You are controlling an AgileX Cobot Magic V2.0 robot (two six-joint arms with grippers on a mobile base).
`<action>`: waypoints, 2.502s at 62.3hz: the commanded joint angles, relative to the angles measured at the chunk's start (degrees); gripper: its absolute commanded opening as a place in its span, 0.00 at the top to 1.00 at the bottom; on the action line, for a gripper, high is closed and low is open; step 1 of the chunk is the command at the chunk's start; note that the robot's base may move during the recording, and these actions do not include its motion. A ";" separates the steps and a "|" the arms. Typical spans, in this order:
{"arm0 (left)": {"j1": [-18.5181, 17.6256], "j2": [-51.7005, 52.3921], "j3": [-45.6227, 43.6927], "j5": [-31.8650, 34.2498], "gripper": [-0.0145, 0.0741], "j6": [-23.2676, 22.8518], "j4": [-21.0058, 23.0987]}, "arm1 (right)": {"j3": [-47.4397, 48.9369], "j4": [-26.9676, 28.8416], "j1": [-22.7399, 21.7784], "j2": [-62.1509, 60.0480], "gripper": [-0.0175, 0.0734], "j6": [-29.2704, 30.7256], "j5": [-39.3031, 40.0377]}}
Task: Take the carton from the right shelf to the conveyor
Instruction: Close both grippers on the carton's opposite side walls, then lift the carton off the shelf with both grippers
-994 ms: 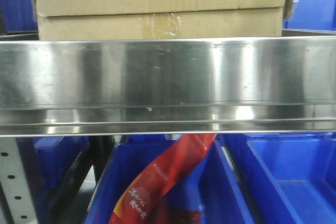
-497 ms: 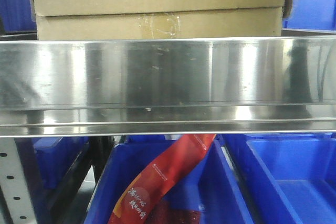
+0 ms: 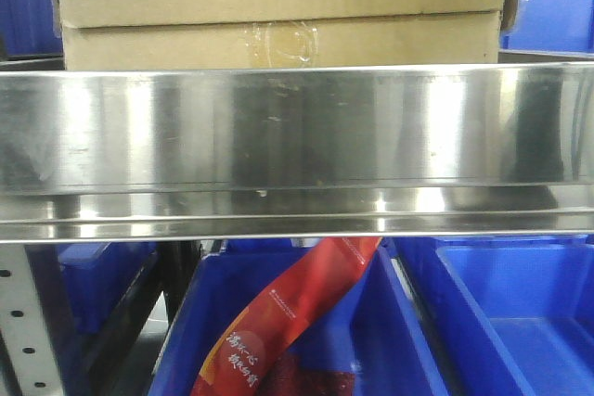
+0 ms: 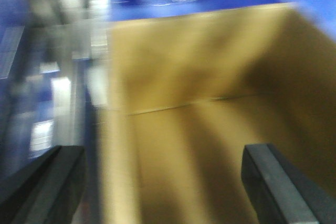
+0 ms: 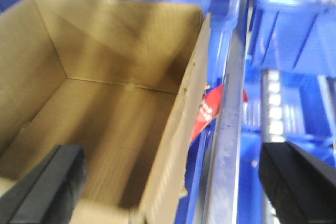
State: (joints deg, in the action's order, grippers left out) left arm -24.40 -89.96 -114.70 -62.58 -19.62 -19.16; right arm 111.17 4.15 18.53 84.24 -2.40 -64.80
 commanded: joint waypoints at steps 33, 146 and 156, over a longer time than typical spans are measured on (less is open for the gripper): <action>4.52 -7.03 -0.34 0.43 0.28 -2.13 -1.97 | 1.23 -0.99 -0.10 11.96 0.19 -1.17 5.07; -8.24 5.03 -0.57 -7.38 0.86 -2.48 -1.07 | -12.34 2.25 -0.10 -12.02 0.88 -1.17 0.19; -10.74 11.90 9.34 -7.38 0.86 -3.92 -1.07 | -22.01 8.60 0.01 -17.27 0.88 -1.17 3.89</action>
State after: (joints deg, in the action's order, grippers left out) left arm -33.58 -81.99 -109.23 -71.83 -23.20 -20.64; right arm 92.72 7.21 18.43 70.16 -4.53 -65.94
